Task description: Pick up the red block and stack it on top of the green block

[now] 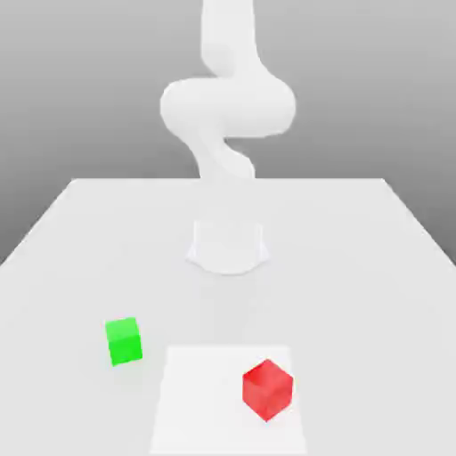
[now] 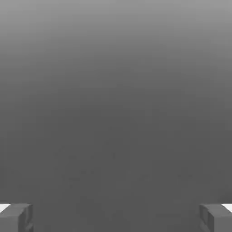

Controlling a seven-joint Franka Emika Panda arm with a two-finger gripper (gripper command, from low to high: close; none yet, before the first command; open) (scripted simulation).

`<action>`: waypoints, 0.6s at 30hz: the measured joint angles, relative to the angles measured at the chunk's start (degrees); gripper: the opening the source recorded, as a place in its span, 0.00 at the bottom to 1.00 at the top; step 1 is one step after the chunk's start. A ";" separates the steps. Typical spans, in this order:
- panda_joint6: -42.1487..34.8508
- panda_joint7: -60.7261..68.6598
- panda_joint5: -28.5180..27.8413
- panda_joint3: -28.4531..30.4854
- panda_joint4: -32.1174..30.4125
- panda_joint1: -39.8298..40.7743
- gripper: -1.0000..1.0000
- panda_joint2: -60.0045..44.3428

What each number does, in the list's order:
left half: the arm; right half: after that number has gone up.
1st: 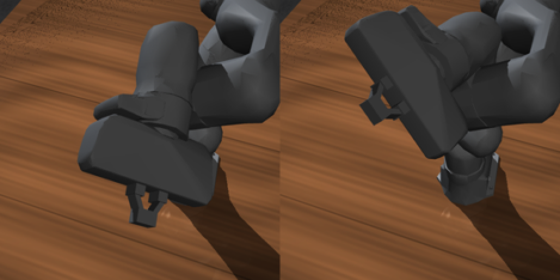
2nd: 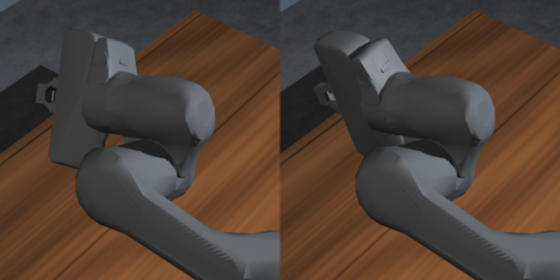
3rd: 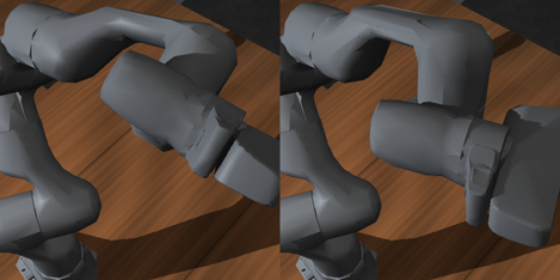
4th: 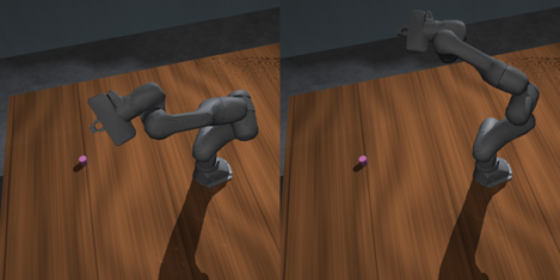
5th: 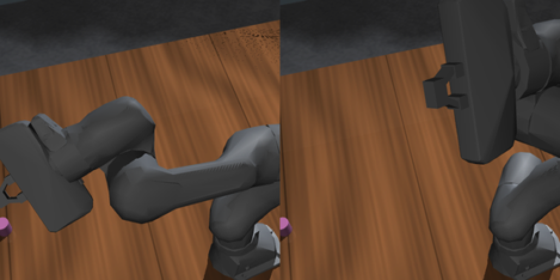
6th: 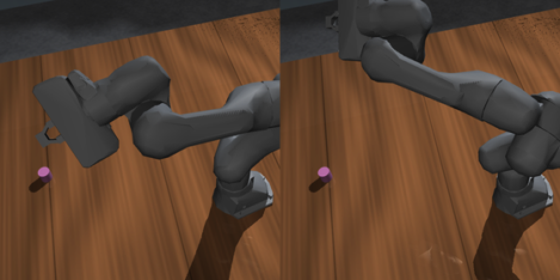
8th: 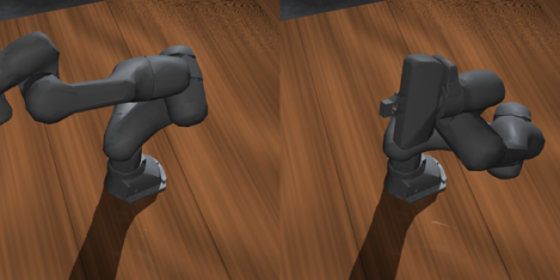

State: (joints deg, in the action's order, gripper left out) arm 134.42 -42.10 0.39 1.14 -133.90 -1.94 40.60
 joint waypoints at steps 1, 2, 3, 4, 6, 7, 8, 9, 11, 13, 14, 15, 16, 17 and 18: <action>1.14 1.64 0.20 0.45 -0.91 -0.79 0.50 -2.26; 2.23 3.19 0.37 0.91 -1.79 -1.58 0.50 -4.43; 3.30 4.74 0.57 1.31 -2.65 -2.31 0.50 -6.56; 4.35 6.27 0.77 1.68 -3.49 -3.02 0.50 -8.66; 6.45 9.33 1.19 2.36 -5.18 -4.35 0.50 -12.84; 7.50 10.86 1.42 2.64 -6.02 -4.96 0.50 -14.93; 8.54 12.39 1.63 2.91 -6.86 -5.57 0.50 -17.01; 9.59 13.92 1.85 3.13 -7.70 -6.13 0.50 -19.10; 11.67 16.97 2.28 3.38 -9.37 -7.07 0.50 -23.27; 13.76 19.96 2.62 3.54 -11.05 -7.94 0.50 -27.43; 14.81 21.42 2.72 3.58 -11.89 -8.33 0.50 -29.51; 15.86 22.83 2.79 3.53 -12.73 -8.63 0.50 -31.58; 16.91 24.20 2.78 3.49 -13.57 -8.91 0.50 -33.65; 17.95 25.45 2.64 3.49 -14.41 -9.30 0.50 -35.72; 19.01 26.71 2.47 3.41 -15.25 -9.68 0.50 -37.77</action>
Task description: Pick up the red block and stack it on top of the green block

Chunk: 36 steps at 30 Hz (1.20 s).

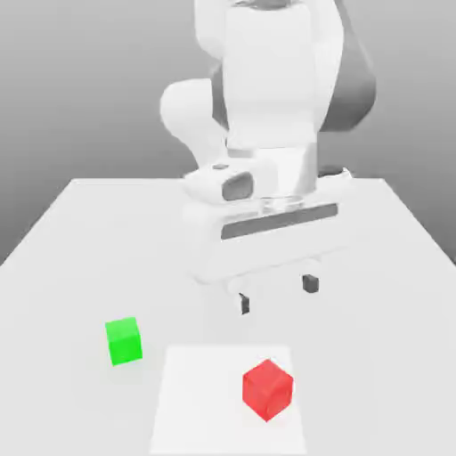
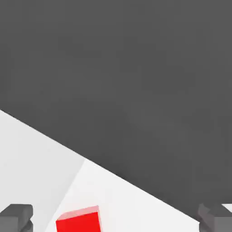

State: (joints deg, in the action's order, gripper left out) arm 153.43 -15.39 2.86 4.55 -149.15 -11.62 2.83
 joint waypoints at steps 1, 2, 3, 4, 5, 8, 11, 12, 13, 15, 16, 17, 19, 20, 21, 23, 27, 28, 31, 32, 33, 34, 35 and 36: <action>1.06 1.16 -0.30 -0.11 -0.84 -0.22 0.50 -2.05; 2.12 2.22 -0.74 -0.18 -1.69 -0.44 0.50 -4.09; 3.20 3.15 -1.29 -0.20 -2.49 -0.50 0.50 -6.13; 4.63 3.74 -1.37 -0.28 -2.71 -0.46 0.50 -8.18; 6.22 4.19 -1.21 -0.46 -2.67 -0.34 0.50 -10.23; 11.35 5.19 -0.21 -1.31 -1.97 0.27 0.50 -16.44; 14.16 5.42 0.11 -2.11 -1.51 0.99 0.00 -19.77; 14.14 5.41 0.10 -2.11 -1.51 1.00 0.00 -19.77; 14.12 5.39 0.08 -2.12 -1.51 1.00 0.00 -19.77; 14.06 5.33 0.02 -2.13 -1.50 1.02 0.00 -19.77; 14.62 5.48 0.17 -2.33 -1.42 1.19 0.00 -20.41; 14.02 5.41 0.04 -2.23 -1.52 1.11 0.00 -19.69; 11.37 4.96 -0.60 -1.79 -1.99 0.81 0.00 -16.55; 9.77 4.76 -0.92 -1.63 -2.27 0.73 0.00 -14.64; 8.07 4.45 -1.32 -1.46 -2.57 0.65 0.00 -12.66; 4.88 4.61 -2.11 -1.15 -3.36 1.22 0.00 -8.66; 2.28 14.01 -6.27 3.58 -7.41 12.30 0.00 -1.72; 1.81 16.86 -7.15 4.50 -8.53 13.99 0.00 -0.08; 0.58 25.63 -9.63 8.60 -11.98 17.82 0.00 4.67; 0.21 28.55 -10.47 10.29 -13.14 19.28 0.00 6.20; -0.13 31.47 -11.31 12.06 -14.32 20.77 0.00 7.71; -0.44 34.38 -12.15 13.85 -15.50 22.29 0.00 9.19; -0.27 36.67 -11.40 15.06 -16.04 22.42 0.00 9.33; 0.16 38.60 -9.91 16.01 -16.24 21.84 0.00 8.80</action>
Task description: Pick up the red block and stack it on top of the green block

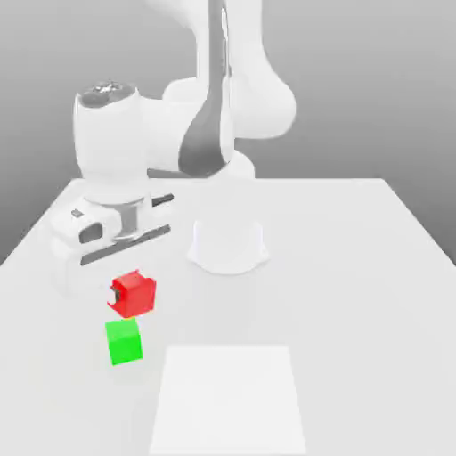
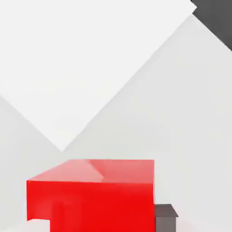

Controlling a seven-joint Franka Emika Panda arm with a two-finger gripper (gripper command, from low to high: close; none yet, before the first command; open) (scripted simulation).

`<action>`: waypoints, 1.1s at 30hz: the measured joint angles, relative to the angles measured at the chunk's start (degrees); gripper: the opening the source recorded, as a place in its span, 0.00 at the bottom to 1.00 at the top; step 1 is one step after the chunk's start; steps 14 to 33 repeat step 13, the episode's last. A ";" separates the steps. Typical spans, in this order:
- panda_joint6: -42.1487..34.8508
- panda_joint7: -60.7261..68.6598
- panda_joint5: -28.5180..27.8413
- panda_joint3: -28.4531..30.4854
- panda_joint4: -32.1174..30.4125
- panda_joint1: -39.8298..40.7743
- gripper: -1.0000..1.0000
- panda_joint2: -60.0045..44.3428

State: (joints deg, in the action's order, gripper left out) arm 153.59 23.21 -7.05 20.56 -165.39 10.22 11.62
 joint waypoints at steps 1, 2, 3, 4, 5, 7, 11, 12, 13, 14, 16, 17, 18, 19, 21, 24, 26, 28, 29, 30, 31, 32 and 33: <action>0.56 1.77 1.90 0.68 -0.04 -0.81 0.00 -0.87; 1.20 3.43 3.95 1.20 0.00 -1.69 0.00 -1.90; 1.89 5.02 6.06 1.55 0.08 -2.51 0.00 -3.01; 2.61 6.50 8.11 1.87 0.18 -3.33 0.00 -4.13; 3.36 7.91 10.08 2.06 0.28 -4.01 0.00 -5.26; 4.94 10.40 13.59 2.23 0.46 -5.10 0.00 -7.45; 8.58 13.50 17.97 2.10 0.63 -6.25 0.00 -11.34; 9.60 13.72 18.29 2.12 0.60 -6.41 0.00 -12.18; 10.68 13.66 18.20 2.23 0.55 -6.50 0.00 -12.95; 10.68 13.66 18.20 2.23 0.55 -6.50 0.00 -12.95; 10.68 13.66 18.20 2.23 0.55 -6.50 0.00 -12.95; 10.68 13.66 18.20 2.23 0.55 -6.50 0.00 -12.95; 10.68 13.66 18.20 2.23 0.55 -6.50 0.00 -12.95; 10.68 13.66 18.20 2.23 0.55 -6.50 0.00 -12.95; 10.68 13.66 18.20 2.23 0.55 -6.50 0.00 -12.95; 10.68 13.66 18.20 2.23 0.55 -6.50 0.00 -12.95; 10.68 13.66 18.20 2.23 0.55 -6.50 0.00 -12.95; 10.68 13.66 18.20 2.23 0.55 -6.50 0.00 -12.95; 10.68 13.66 18.20 2.23 0.55 -6.50 0.00 -12.95; 10.68 13.66 18.20 2.23 0.55 -6.50 0.00 -12.95; 10.68 13.66 18.20 2.23 0.55 -6.50 0.00 -12.95; 10.68 13.66 18.20 2.23 0.55 -6.50 0.00 -12.95; 10.68 13.66 18.20 2.23 0.55 -6.50 0.00 -12.95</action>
